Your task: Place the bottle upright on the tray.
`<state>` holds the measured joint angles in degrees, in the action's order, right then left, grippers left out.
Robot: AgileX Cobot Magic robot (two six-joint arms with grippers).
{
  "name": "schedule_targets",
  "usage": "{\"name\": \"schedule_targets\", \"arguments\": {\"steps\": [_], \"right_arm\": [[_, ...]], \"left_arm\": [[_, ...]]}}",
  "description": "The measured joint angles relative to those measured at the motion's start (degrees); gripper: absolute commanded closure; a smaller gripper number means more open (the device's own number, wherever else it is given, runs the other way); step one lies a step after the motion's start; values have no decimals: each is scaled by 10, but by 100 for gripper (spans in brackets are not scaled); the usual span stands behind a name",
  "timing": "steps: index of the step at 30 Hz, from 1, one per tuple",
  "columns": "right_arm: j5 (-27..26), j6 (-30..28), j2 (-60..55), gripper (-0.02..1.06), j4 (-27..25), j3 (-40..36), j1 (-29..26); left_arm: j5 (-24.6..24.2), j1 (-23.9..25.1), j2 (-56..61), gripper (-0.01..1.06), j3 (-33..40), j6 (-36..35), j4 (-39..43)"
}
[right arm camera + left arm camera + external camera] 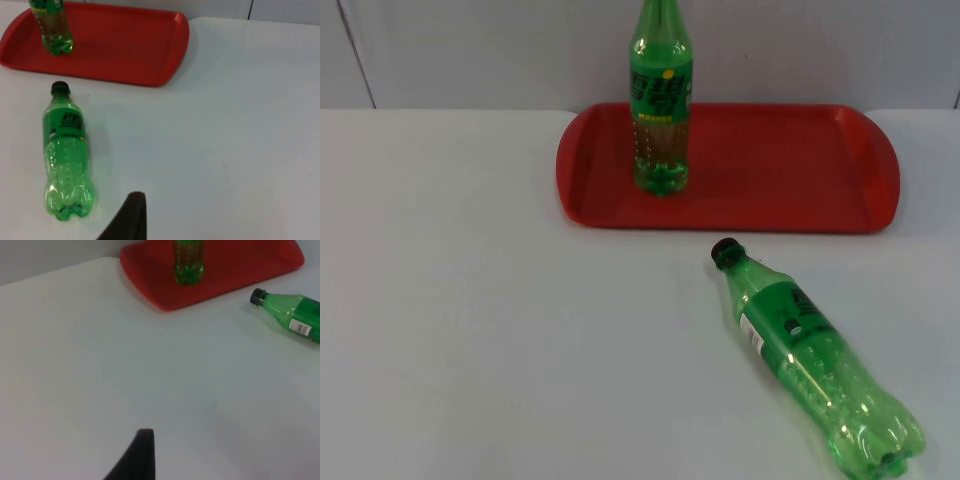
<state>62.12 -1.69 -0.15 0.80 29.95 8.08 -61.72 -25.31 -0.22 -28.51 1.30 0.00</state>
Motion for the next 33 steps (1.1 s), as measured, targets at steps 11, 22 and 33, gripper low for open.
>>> {"name": "schedule_targets", "arguments": {"steps": [11,22,33], "right_arm": [[-24,0,-95,-1,-23,36,0],[-36,0,-304,-1,-49,106,0],[-40,-3,-510,-1,-53,183,0]], "left_arm": [[0,0,0,4,0,0,0],[0,0,0,4,0,0,0],[0,0,0,4,0,0,0]]}}
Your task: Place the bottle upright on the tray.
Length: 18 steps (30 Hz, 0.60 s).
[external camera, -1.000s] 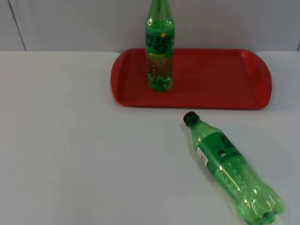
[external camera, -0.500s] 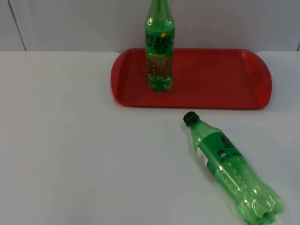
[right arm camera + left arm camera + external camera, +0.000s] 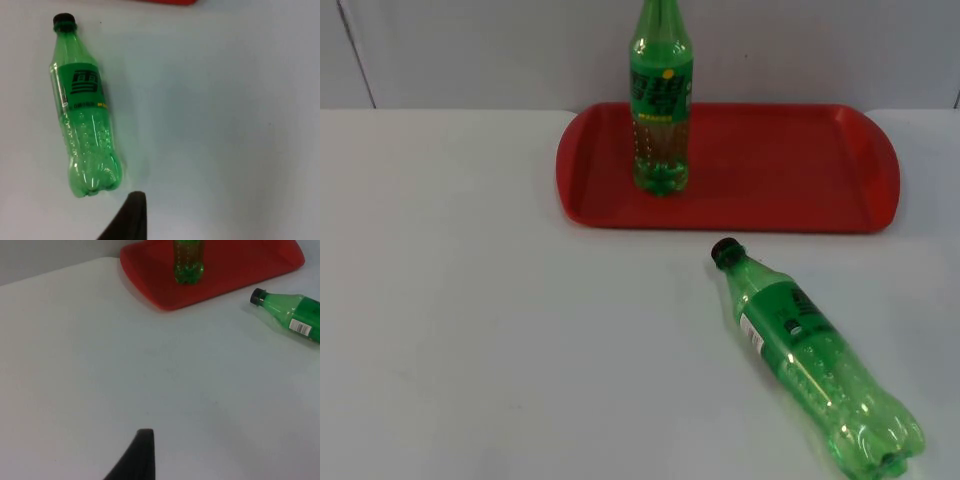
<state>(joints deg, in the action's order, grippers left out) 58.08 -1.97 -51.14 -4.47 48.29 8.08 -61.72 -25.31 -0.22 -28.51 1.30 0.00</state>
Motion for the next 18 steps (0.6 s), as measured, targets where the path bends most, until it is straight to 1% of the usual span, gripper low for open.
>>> {"name": "schedule_targets", "arguments": {"steps": [1,2,7,8,10,12,13,17,18], "right_arm": [[-1,-2,-24,-1,0,11,0],[-1,-2,-24,-1,0,11,0],[-6,-8,-138,-1,0,73,0],[-6,-8,-138,-1,0,73,0],[-6,-10,-180,-1,0,99,0],[-6,-13,-223,-1,0,128,11],[-6,-13,-223,-1,0,128,11],[-6,-15,-313,-1,0,202,62],[-6,-15,-313,-1,0,202,62]], "left_arm": [[0,0,0,4,0,0,0],[0,0,0,4,0,0,0],[0,0,0,4,0,0,0],[0,0,0,4,0,0,0],[0,0,0,4,0,0,0],[0,0,0,4,0,0,0],[0,0,0,4,0,0,0],[0,0,0,4,0,0,0],[0,0,0,4,0,0,0]]}}
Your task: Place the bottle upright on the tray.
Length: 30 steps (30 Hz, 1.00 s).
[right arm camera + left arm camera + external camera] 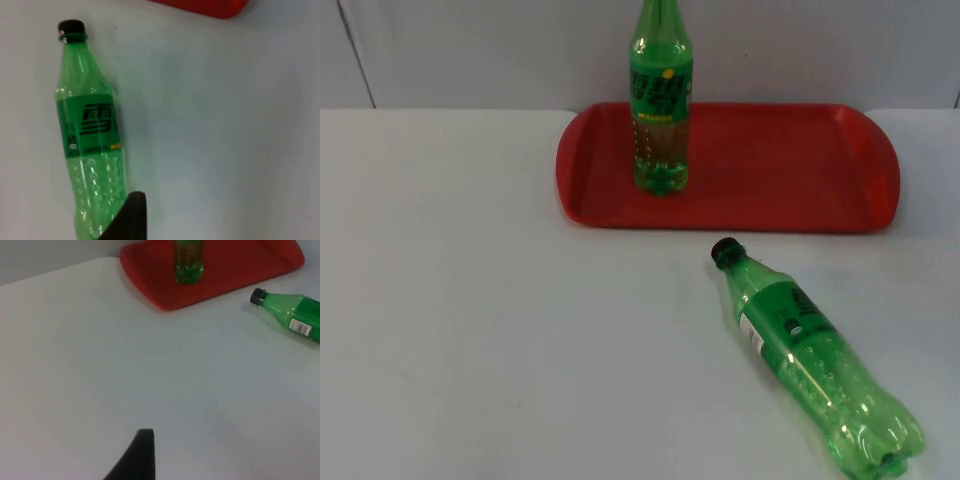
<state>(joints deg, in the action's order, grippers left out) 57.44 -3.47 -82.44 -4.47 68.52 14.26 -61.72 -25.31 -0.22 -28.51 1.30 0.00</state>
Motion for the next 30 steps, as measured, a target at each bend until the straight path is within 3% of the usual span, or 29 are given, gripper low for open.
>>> {"name": "schedule_targets", "arguments": {"steps": [8,14,28,30], "right_arm": [[0,3,-150,-1,0,107,95],[-5,21,-223,-1,15,139,147],[-59,90,-323,-1,49,142,193],[-73,118,-341,0,73,142,199]], "left_arm": [[0,0,0,4,0,0,0],[0,0,0,4,0,0,0],[0,0,0,4,0,0,0],[0,0,0,4,0,0,0]]}}
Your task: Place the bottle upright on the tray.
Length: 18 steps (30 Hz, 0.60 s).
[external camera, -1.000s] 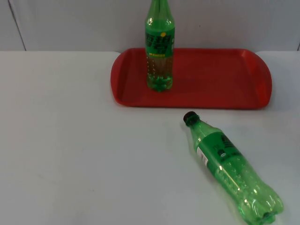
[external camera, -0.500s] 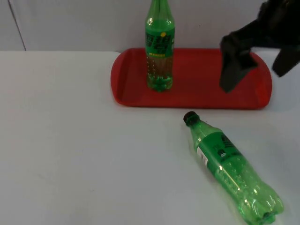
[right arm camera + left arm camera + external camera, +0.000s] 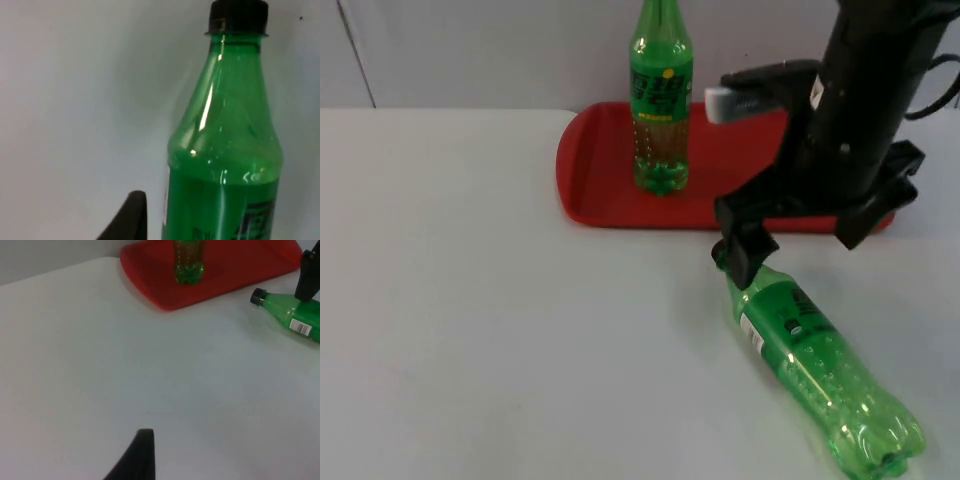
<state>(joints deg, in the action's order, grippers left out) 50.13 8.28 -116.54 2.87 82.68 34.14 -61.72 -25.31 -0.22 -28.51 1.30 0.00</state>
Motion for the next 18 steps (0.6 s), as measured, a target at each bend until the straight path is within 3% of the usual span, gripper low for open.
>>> {"name": "schedule_targets", "arguments": {"steps": [9,13,18], "right_arm": [[-31,27,-54,2,17,0,7],[-88,51,-69,2,17,-13,7],[-115,61,-72,2,17,-42,7]], "left_arm": [[0,0,0,4,0,0,0],[0,0,0,4,0,0,0],[0,0,0,4,0,0,0]]}}
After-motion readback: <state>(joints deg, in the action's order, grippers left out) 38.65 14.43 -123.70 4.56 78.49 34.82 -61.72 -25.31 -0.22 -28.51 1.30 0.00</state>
